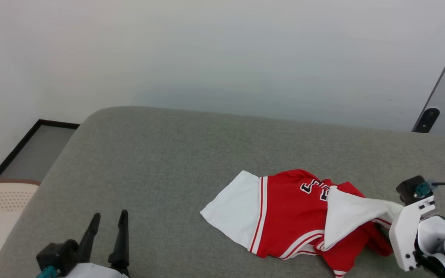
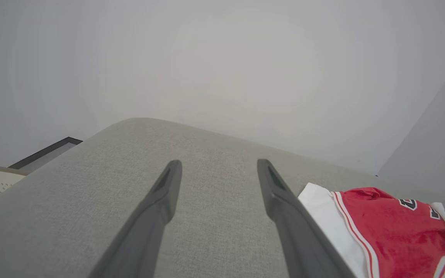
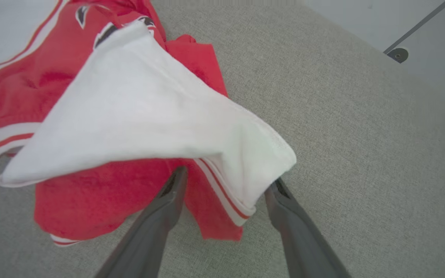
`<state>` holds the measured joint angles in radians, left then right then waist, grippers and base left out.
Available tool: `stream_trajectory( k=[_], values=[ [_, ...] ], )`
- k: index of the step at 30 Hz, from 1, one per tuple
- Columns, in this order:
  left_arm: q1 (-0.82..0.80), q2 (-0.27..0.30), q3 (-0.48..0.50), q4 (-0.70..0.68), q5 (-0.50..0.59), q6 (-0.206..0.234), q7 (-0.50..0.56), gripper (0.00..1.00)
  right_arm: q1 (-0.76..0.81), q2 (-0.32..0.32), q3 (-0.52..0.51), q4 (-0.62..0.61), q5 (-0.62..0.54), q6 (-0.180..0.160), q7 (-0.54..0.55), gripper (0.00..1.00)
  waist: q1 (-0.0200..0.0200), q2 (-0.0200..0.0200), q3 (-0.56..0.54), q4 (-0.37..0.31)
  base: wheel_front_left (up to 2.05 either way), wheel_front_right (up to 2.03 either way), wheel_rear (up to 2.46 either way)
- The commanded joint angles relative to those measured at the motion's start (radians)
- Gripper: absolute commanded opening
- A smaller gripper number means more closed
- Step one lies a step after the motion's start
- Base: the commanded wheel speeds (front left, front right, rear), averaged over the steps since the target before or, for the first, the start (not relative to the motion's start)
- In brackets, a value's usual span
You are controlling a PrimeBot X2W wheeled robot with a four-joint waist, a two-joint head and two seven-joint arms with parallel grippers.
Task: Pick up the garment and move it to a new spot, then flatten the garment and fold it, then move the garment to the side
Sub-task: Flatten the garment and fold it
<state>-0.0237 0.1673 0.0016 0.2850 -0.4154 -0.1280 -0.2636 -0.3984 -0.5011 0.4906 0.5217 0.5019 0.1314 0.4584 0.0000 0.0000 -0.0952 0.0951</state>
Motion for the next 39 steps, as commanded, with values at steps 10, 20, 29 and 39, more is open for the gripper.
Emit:
stream_trajectory(
  k=[10, 20, 29, 39],
  values=[
    [0.049, -0.016, 0.025, -0.06, -0.021, -0.003, -0.001, 1.0, 0.154, -0.021, -0.181, -0.191, -0.068, -0.001, -0.084, 1.0, 0.0, 0.0, -0.01, -0.031, 0.0, 0.0, 0.0],
    [0.061, -0.019, 0.028, -0.078, -0.022, -0.004, -0.001, 1.0, 0.303, 0.063, -0.254, -0.362, -0.175, -0.001, -0.177, 1.0, 0.0, 0.0, -0.002, -0.032, 0.0, 0.0, 0.0],
    [0.039, -0.026, -0.016, -0.057, -0.03, -0.004, -0.001, 1.0, 0.142, 0.026, -0.105, -0.361, -0.134, -0.001, 0.074, 1.0, 0.0, 0.0, 0.001, 0.02, 0.0, 0.0, 0.0],
    [0.019, -0.021, -0.073, -0.025, -0.052, -0.003, -0.001, 1.0, -0.04, -0.001, 0.015, -0.25, -0.059, -0.001, 0.326, 1.0, 0.0, 0.0, 0.012, 0.092, 0.0, 0.0, 0.0]
  ],
)
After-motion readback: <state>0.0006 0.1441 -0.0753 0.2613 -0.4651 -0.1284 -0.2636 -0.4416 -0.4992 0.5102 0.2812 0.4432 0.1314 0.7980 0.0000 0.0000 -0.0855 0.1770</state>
